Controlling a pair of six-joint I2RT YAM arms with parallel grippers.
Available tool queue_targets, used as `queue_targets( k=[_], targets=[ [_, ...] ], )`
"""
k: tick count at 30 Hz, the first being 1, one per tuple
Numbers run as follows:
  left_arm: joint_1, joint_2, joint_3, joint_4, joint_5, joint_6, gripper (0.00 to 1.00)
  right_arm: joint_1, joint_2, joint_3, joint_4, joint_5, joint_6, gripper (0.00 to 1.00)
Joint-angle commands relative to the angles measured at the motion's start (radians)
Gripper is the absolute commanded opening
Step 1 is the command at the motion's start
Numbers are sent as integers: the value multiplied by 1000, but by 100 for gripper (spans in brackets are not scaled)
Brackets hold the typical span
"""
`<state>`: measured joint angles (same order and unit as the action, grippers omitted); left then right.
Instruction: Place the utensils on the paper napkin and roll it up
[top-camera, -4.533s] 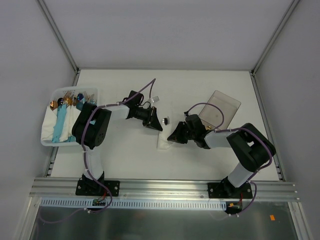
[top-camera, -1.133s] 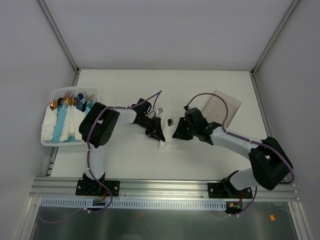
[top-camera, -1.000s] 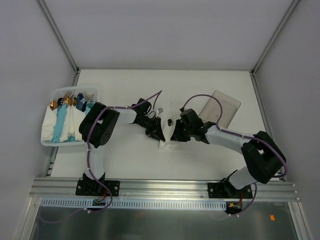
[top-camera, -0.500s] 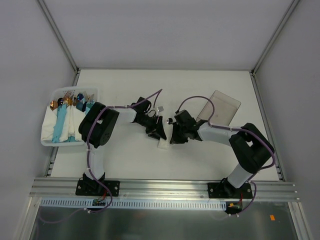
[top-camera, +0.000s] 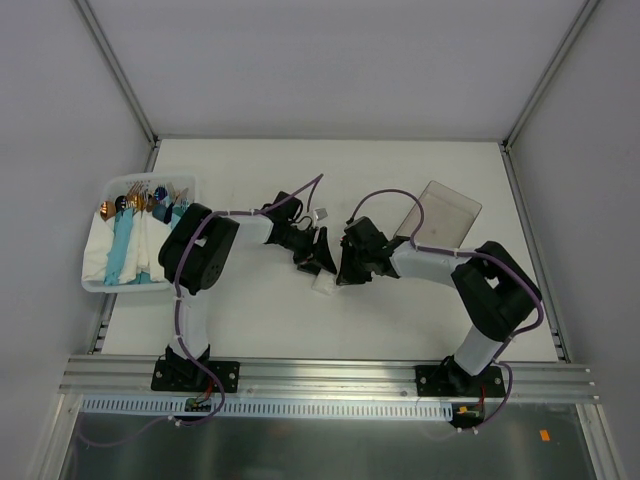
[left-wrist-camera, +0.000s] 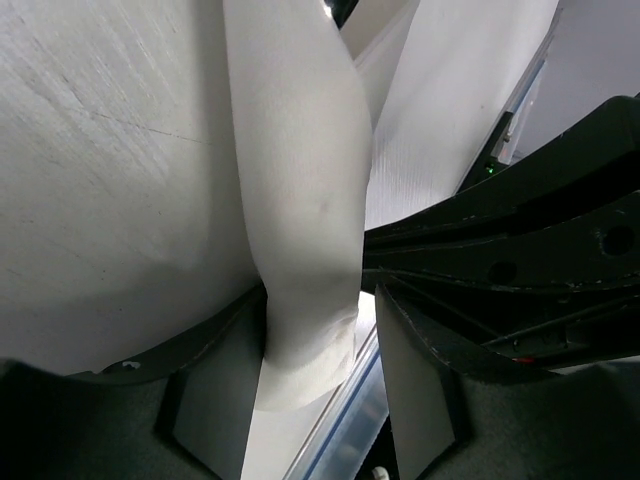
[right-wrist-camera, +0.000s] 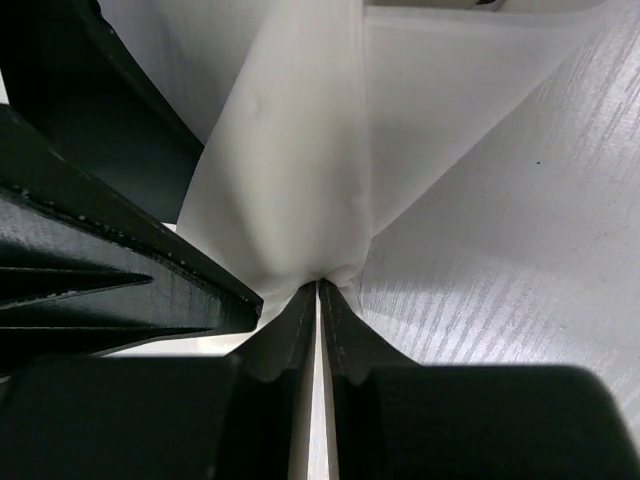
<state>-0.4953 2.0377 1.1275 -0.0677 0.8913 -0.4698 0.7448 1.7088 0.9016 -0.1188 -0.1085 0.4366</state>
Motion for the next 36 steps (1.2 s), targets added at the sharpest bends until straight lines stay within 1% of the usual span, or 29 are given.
queue_targets(
  k=[1, 2, 9, 12, 15, 18, 23, 25, 31, 36],
  targets=[
    [-6, 53, -24, 29, -204, 26, 49, 10, 106, -66, -88, 84, -15, 8],
    [-2, 46, -32, 29, -242, 26, 49, 7, 107, -69, -90, 82, -13, 8],
    [40, -68, -75, 32, -298, 80, 48, -4, 94, -102, -102, 78, -21, 8],
    [58, -76, -55, 32, -279, 99, 49, -10, 86, -122, -102, 75, -22, 8],
    [61, -51, -14, 32, -236, 109, 50, -15, 89, -133, -104, 69, -22, 7],
    [60, 16, 55, 34, -169, 92, 50, -18, 97, -136, -107, 66, -22, 7],
    [31, 93, 109, 34, -86, 97, 51, -22, 104, -135, -110, 59, -25, 6],
    [26, 113, 113, 32, -75, 92, 51, -25, 107, -135, -113, 59, -25, 6],
    [14, 150, 71, 28, -88, 45, 47, -38, 107, -136, -119, 53, -30, 5],
    [14, 113, -6, 26, -80, 43, 42, -45, 112, -130, -125, 49, -39, 5]
  ],
)
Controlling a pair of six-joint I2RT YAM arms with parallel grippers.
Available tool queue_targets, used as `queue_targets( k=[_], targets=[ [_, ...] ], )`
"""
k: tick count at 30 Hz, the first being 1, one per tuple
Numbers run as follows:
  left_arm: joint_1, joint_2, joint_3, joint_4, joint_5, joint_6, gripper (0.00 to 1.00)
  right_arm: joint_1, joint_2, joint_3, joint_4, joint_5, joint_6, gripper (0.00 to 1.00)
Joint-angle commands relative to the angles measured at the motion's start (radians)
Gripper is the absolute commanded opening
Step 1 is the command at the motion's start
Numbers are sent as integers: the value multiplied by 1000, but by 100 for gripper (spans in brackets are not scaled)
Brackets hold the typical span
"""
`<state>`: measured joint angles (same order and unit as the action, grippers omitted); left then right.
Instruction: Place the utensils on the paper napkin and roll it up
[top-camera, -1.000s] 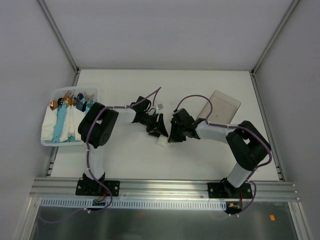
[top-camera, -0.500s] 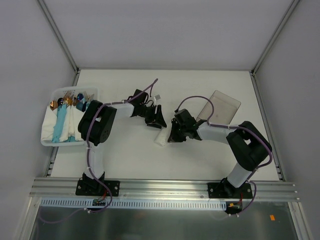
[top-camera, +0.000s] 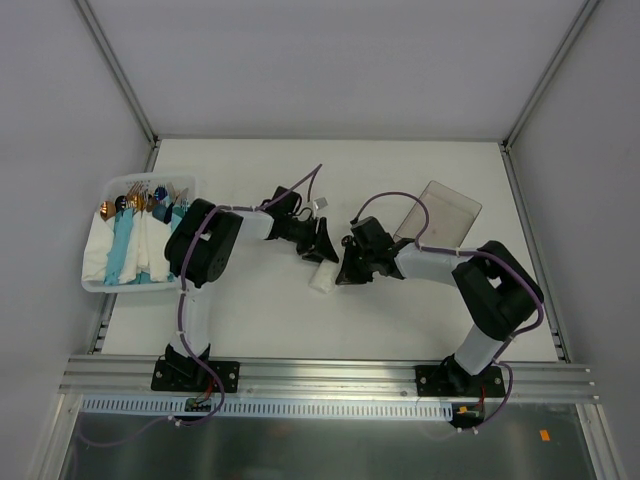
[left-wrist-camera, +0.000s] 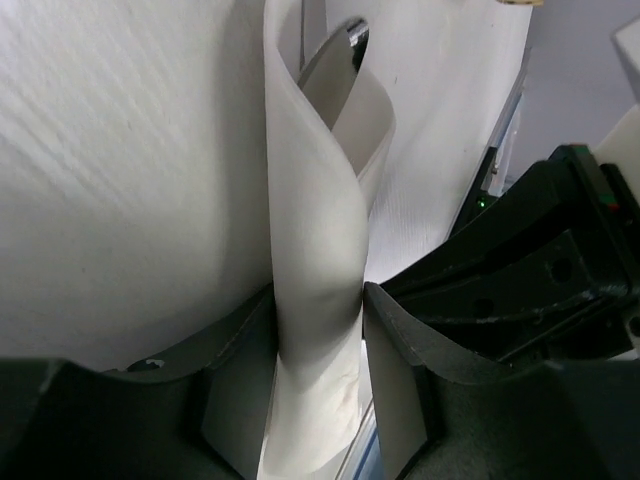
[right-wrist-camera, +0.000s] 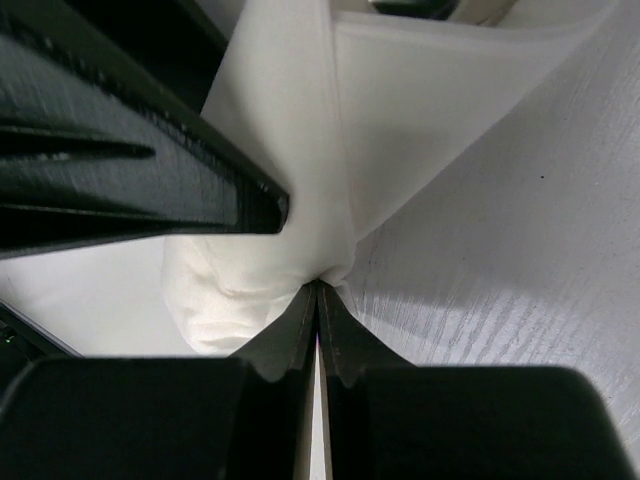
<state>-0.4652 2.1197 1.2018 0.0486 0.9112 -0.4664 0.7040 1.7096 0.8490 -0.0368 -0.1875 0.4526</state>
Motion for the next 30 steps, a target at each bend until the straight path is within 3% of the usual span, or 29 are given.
queue_targets(
  k=[1, 7, 10, 14, 18, 25, 30],
  targets=[
    [-16, 16, -103, -90, -95, 44, 40, -3, 113, -76, -207, 126, -57, 4],
    [-16, -4, -142, -90, -67, 52, 32, -5, 117, -73, -206, 123, -65, 4],
    [-16, 2, -139, -90, -60, 51, 23, -6, 116, -73, -207, 123, -68, 4],
    [-12, -1, -128, -90, -57, 54, 1, -9, 85, -74, -213, 122, -77, 5],
    [16, -52, -117, -92, -45, 75, 0, -31, -30, -79, -253, 126, -109, 13],
    [60, -259, -117, -89, 26, 170, 0, -124, -396, -71, -330, 94, -167, 27],
    [68, -397, -136, -85, 5, 233, 0, -140, -649, -31, -360, 59, -174, 29]
  ],
)
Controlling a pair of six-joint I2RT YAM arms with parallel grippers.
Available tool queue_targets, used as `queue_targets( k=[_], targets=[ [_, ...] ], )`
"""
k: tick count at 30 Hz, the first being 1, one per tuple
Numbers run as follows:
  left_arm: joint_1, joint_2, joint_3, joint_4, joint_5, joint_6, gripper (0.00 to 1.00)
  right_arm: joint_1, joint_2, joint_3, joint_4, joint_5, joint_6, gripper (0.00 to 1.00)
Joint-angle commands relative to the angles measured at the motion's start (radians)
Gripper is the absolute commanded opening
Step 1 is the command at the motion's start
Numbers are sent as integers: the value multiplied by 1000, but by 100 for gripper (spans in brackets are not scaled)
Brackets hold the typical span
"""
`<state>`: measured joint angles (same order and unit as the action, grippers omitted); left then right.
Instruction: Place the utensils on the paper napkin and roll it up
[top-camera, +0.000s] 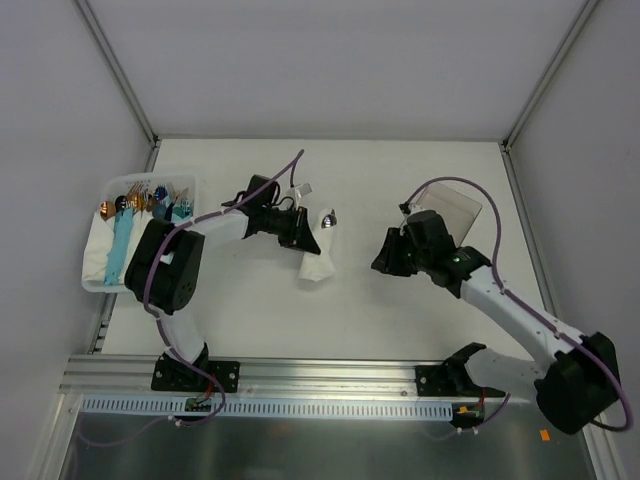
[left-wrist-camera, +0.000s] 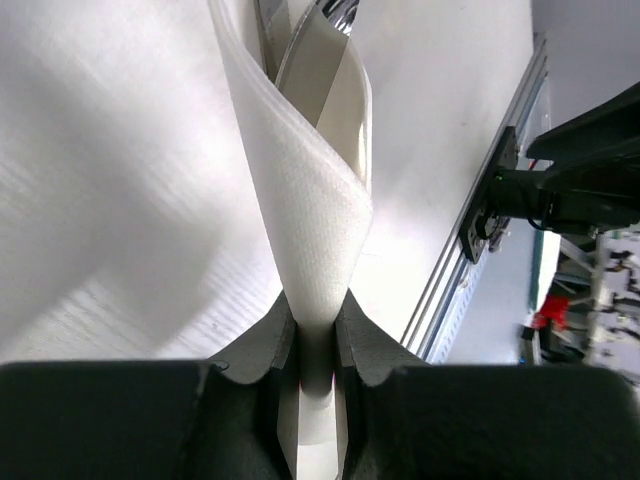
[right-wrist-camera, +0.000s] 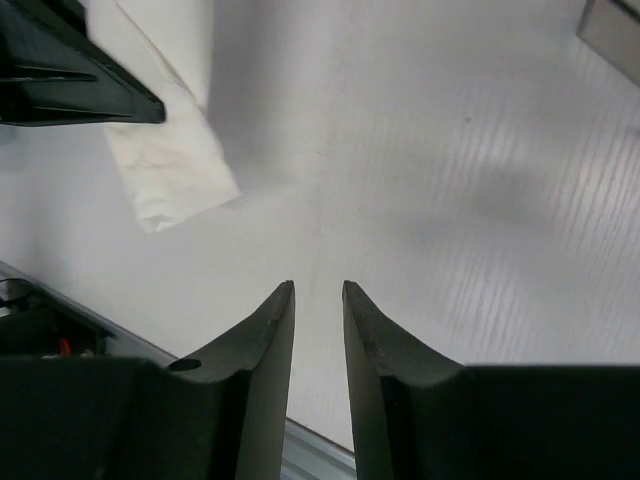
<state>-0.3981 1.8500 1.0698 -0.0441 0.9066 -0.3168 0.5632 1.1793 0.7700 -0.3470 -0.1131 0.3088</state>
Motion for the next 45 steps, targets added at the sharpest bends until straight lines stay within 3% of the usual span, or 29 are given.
queue_targets(
  k=[1, 10, 16, 20, 21, 26, 34, 45],
  targets=[
    [2, -182, -7, 10, 5, 91, 0, 0, -144, 52, -49, -31, -21, 29],
    [5, -527, 18, 16, -106, 119, 0, 116, -231, 182, 28, 12, 53, 33],
    [41, -636, 42, 6, -166, 22, 0, 243, -213, 285, 143, 99, 59, 33],
    [41, -684, 50, -75, -239, 22, 0, 355, -130, 408, 105, 255, 27, 35],
    [41, -692, 51, -88, -245, 21, 0, 369, -91, 426, 106, 276, 24, 41],
    [41, -745, 71, -158, -294, -11, 0, 454, 8, 515, 140, 362, 44, 51],
    [42, -772, 71, -161, -244, -119, 0, 523, 111, 566, 118, 466, 65, 51],
    [41, -796, 71, -151, -183, -206, 0, 527, 121, 545, 164, 438, 53, 51]
  ],
)
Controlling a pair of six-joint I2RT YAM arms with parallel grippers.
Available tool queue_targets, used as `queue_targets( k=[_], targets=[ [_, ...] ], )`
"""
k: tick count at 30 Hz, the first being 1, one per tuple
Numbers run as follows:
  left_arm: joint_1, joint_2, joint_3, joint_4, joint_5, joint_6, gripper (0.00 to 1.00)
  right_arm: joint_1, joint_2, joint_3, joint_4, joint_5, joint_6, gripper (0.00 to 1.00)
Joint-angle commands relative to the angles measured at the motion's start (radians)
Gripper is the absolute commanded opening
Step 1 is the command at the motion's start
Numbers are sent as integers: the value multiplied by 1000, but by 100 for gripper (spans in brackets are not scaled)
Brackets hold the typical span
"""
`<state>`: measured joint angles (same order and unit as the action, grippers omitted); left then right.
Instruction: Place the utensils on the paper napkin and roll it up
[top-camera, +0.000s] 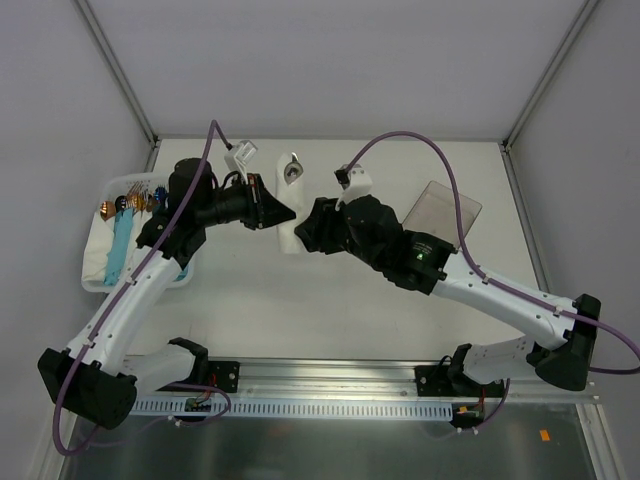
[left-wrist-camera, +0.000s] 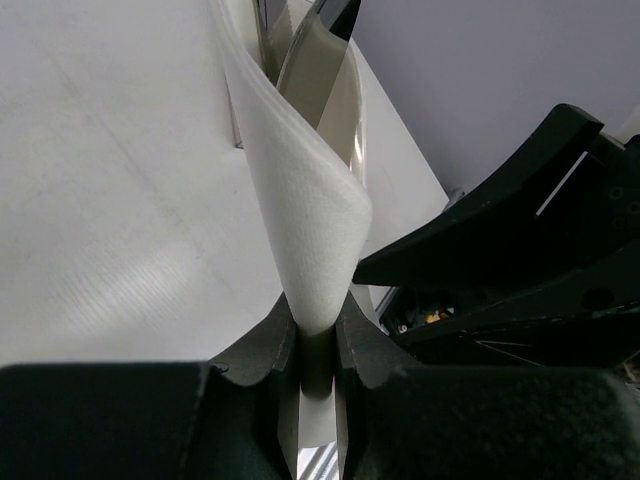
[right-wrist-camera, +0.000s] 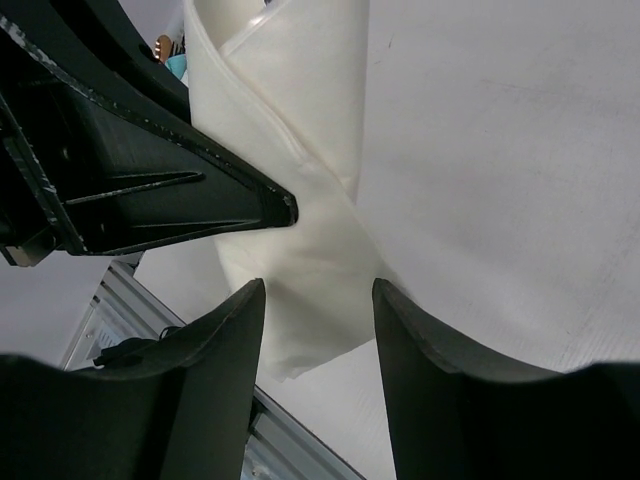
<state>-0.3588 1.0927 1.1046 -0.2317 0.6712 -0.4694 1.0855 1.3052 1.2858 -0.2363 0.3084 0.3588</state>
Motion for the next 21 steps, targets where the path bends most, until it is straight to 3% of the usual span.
queue_targets(
  k=[1, 13, 21],
  targets=[
    [1, -39, 38, 40, 63, -58, 0, 4, -4, 26, 57, 11, 2, 50],
    [3, -42, -9, 172, 171, -185, 0, -10, -34, -37, 129, -66, 5, 49],
    [1, -33, -57, 327, 225, -317, 0, -29, -81, -88, 155, -101, 20, 54]
  ],
)
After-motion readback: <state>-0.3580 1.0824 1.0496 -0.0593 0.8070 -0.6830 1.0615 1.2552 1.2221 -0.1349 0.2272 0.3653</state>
